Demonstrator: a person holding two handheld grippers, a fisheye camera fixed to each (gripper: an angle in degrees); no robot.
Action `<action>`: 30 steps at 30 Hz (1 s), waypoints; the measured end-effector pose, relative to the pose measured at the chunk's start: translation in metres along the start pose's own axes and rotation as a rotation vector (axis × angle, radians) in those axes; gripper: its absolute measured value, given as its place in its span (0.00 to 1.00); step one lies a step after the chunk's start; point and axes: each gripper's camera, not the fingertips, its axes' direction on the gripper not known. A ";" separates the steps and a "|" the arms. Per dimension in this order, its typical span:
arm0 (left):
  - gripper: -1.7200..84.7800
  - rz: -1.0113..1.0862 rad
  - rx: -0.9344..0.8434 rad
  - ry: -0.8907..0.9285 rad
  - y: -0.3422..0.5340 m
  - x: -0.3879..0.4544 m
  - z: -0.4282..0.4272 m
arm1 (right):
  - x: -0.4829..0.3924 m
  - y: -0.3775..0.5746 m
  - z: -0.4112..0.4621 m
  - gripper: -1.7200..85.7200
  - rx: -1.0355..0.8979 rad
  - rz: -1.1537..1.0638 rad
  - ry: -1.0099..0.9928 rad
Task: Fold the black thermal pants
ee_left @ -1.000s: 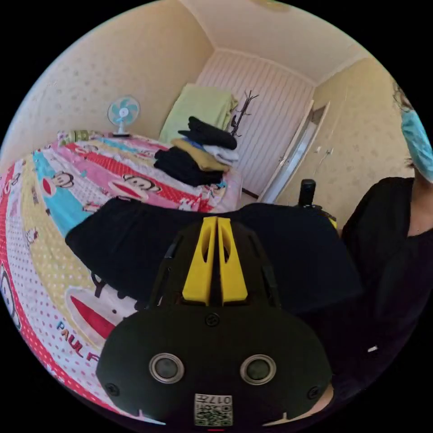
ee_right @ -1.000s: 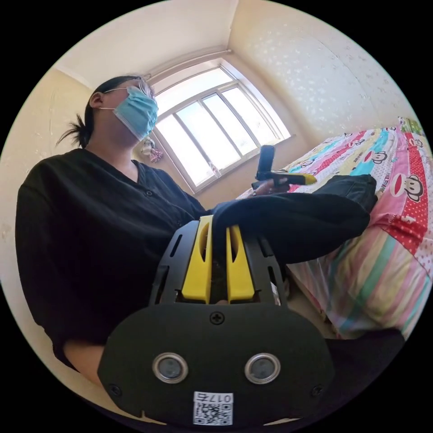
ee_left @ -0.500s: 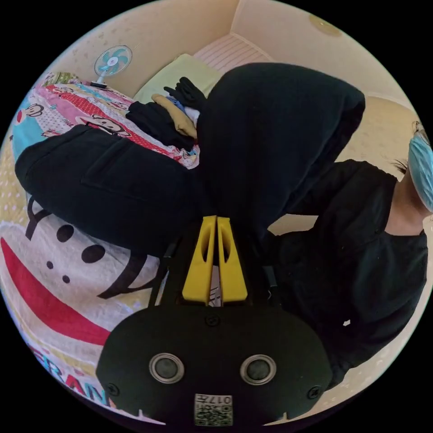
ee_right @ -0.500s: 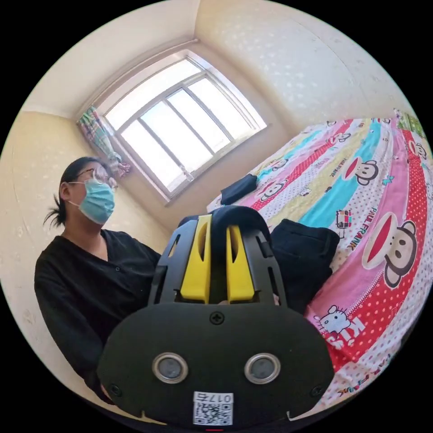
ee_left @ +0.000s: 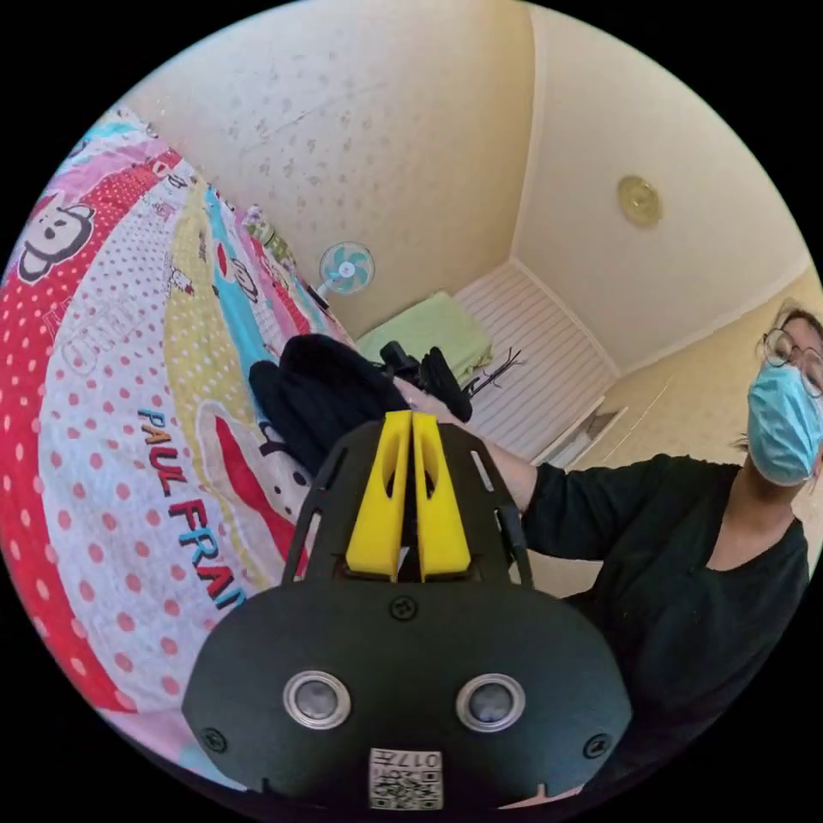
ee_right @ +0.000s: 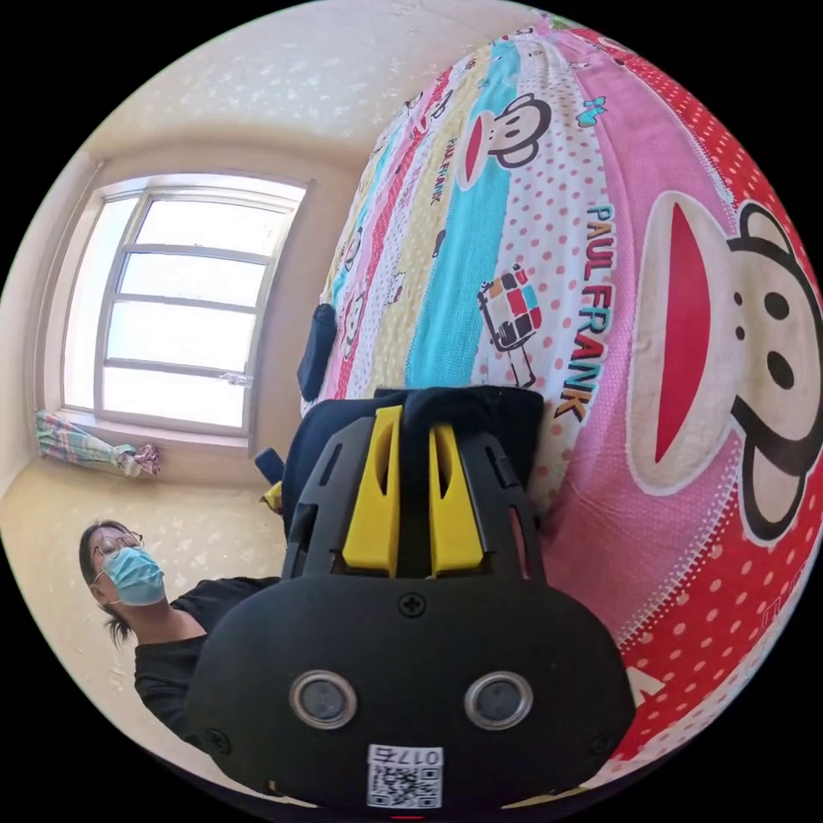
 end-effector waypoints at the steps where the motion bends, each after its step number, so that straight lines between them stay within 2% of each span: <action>1: 0.01 0.018 0.027 -0.002 -0.004 0.009 0.003 | 0.001 0.007 -0.009 0.09 0.029 -0.012 -0.003; 2: 0.01 0.080 0.007 -0.050 -0.016 0.029 0.020 | 0.001 0.011 -0.013 0.10 0.043 -0.019 -0.003; 4: 0.01 0.194 -0.152 -0.197 -0.036 0.058 0.065 | 0.001 0.028 -0.037 0.12 0.090 -0.038 -0.002; 6: 0.01 0.282 -0.408 -0.464 -0.051 0.070 0.143 | -0.003 0.050 -0.069 0.15 0.141 -0.049 -0.006; 7: 0.01 0.288 -0.466 -0.547 -0.052 0.066 0.163 | -0.008 0.076 -0.098 0.16 0.209 -0.074 -0.008; 9: 0.01 0.284 -0.714 -0.855 -0.038 0.027 0.230 | -0.013 0.128 -0.143 0.17 0.302 -0.123 -0.013; 10: 0.01 0.290 -0.728 -0.889 -0.032 0.018 0.238 | -0.013 0.168 -0.167 0.17 0.340 -0.135 -0.007; 11: 0.01 0.293 -0.659 -0.918 -0.024 0.008 0.240 | -0.011 0.189 -0.177 0.18 0.352 -0.136 -0.003; 12: 0.01 0.249 -0.572 -0.894 -0.021 0.001 0.232 | -0.004 0.233 -0.190 0.18 0.368 -0.128 0.008; 15: 0.01 0.157 -0.497 -0.808 -0.019 -0.013 0.214 | 0.031 0.338 -0.195 0.20 0.416 -0.038 -0.007; 18: 0.01 0.119 -0.465 -0.765 -0.018 -0.020 0.204 | 0.071 0.397 -0.176 0.23 0.496 0.028 -0.164; 22: 0.01 0.098 -0.442 -0.735 -0.016 -0.024 0.194 | 0.102 0.389 -0.153 0.27 0.546 0.095 -0.286; 26: 0.01 0.101 -0.430 -0.734 -0.015 -0.023 0.185 | 0.099 0.355 -0.152 0.29 0.575 0.106 -0.293; 30: 0.01 0.070 -0.405 -0.737 -0.017 -0.020 0.173 | 0.092 0.314 -0.149 0.32 0.613 0.235 -0.159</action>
